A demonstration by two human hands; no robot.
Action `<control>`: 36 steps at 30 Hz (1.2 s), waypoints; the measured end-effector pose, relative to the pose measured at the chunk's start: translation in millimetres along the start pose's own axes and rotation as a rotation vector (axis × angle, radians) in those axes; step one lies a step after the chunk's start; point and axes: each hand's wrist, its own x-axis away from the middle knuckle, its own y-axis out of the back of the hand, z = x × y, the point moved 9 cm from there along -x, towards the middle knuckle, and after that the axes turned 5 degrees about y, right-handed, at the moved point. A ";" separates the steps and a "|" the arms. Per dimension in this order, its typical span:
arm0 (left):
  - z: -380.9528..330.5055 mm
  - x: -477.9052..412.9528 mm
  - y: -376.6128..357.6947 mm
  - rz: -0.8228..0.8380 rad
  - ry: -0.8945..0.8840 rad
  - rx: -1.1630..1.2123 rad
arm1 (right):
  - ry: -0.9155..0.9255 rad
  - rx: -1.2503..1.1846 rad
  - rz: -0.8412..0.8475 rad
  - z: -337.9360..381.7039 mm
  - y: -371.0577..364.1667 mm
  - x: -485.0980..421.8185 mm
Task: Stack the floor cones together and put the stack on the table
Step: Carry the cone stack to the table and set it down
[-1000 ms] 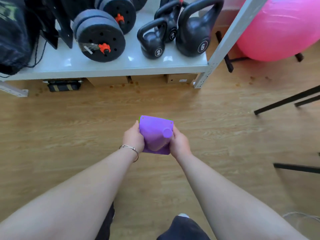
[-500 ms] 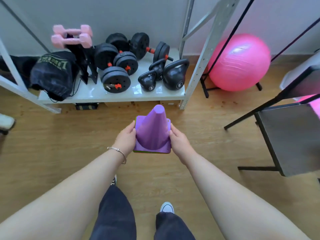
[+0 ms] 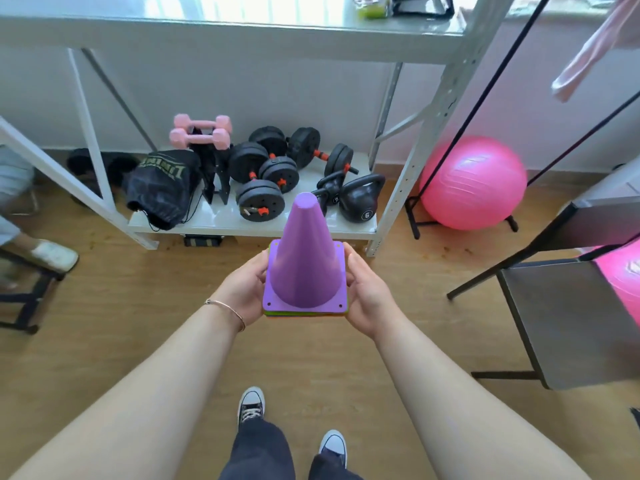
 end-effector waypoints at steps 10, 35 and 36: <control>-84.5 12.1 43.4 0.182 -0.047 0.069 | -0.075 -0.199 0.018 10.9 -94.9 -34.2; -258.1 -6.6 16.4 0.138 -0.054 0.118 | 0.133 -0.228 -0.078 151.8 -199.1 -108.0; -260.2 -6.5 11.5 0.123 -0.062 0.126 | 0.106 -0.223 -0.123 154.7 -194.2 -108.5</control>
